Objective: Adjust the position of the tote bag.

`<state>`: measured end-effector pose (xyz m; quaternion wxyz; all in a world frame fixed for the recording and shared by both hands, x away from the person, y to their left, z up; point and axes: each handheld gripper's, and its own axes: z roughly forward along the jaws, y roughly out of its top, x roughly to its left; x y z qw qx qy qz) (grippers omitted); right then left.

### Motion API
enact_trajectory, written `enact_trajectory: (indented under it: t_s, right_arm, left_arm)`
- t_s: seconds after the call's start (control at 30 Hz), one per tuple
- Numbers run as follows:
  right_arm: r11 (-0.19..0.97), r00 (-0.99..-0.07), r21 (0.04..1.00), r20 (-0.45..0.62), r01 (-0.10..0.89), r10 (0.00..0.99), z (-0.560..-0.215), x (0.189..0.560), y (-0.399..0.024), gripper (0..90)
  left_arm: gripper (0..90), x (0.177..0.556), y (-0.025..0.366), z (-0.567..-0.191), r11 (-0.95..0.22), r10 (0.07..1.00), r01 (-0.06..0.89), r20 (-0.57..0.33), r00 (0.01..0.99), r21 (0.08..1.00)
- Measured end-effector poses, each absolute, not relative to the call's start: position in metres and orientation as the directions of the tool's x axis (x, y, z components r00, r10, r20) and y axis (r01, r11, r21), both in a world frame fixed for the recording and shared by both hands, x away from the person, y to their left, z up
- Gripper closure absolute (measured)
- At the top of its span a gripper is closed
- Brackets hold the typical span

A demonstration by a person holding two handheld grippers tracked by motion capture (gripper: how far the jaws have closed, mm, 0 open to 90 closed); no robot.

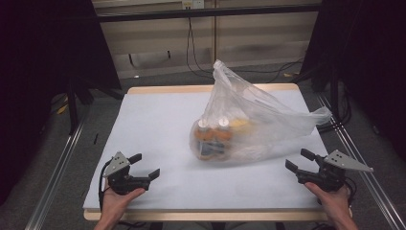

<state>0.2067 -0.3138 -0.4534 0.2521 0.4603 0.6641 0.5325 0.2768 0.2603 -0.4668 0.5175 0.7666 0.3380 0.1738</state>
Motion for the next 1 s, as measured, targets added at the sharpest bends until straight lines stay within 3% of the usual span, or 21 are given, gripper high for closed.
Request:
enact_trajectory:
  t_s: [0.63, 0.83, 1.0]
  right_arm:
    - [0.026, -0.478, 0.915, 0.186, 0.402, 0.859, -0.454, 0.211, -0.321, 43.5]
    - [0.026, -0.482, 0.911, 0.193, 0.411, 0.854, -0.452, 0.210, -0.321, 46.5]
    - [0.039, -0.488, 0.905, 0.191, 0.423, 0.851, -0.452, 0.210, -0.322, 47.5]
  left_arm:
    - [16.0, 0.277, 0.258, -0.462, -0.218, 0.676, 0.371, -0.135, 0.724, 0.903]
    - [22.2, 0.274, 0.256, -0.459, -0.209, 0.681, 0.369, -0.136, 0.720, 0.905]
    - [26.2, 0.274, 0.248, -0.455, -0.224, 0.625, 0.356, -0.147, 0.767, 0.907]
